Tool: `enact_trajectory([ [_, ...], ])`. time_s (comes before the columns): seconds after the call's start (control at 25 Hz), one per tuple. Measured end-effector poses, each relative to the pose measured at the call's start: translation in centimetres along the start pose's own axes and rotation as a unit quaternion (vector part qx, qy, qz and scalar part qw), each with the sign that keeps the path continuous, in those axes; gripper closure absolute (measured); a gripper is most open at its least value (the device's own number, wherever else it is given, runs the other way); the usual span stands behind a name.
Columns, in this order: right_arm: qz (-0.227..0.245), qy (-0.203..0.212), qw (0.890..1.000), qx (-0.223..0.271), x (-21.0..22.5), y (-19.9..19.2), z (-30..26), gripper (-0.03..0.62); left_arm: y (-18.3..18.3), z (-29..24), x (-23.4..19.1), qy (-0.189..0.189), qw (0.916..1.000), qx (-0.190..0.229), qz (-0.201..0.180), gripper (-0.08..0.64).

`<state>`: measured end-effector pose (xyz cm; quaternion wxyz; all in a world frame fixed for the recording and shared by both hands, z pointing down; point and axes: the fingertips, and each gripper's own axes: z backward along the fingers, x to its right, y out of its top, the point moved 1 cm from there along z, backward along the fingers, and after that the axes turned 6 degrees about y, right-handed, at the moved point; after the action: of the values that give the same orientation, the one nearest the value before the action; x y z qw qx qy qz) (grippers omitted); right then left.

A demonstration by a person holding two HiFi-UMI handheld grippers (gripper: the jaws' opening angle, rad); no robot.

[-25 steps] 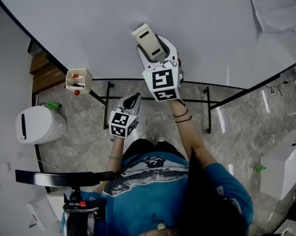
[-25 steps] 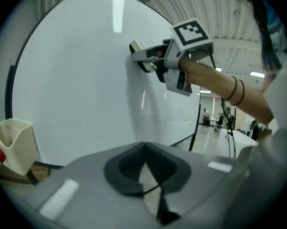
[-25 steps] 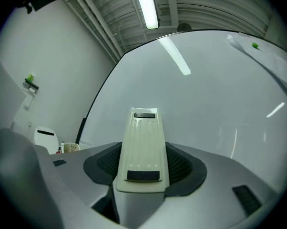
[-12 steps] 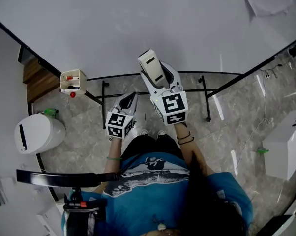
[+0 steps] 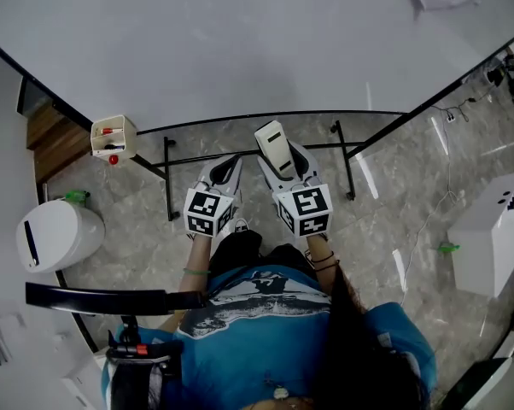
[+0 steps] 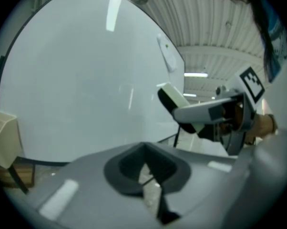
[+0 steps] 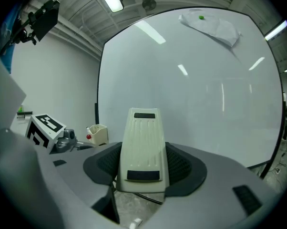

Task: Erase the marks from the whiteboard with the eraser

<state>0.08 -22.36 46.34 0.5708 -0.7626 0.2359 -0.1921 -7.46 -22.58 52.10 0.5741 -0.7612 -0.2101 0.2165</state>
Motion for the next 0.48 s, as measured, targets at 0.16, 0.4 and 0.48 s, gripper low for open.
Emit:
enact_trajectory([
  [0.16, -0.003, 0.007, 1.0, -0.009, -0.6, -1.6, 2.7, 0.328, 0.1, 1.3, 1.9, 0.009, 0.9999, 0.007, -0.003, 0.557],
  [0.4, -0.002, 0.029, 0.999, -0.028, -2.2, -5.2, 8.9, 0.328, -0.7, 5.0, 6.9, 0.04, 0.999, 0.019, 0.006, 0.557],
  [0.48, -0.002, 0.036, 0.999, -0.032, -2.6, -6.5, 11.6, 0.328, -1.4, 6.4, 9.4, 0.046, 0.9987, 0.021, 0.008, 0.557],
])
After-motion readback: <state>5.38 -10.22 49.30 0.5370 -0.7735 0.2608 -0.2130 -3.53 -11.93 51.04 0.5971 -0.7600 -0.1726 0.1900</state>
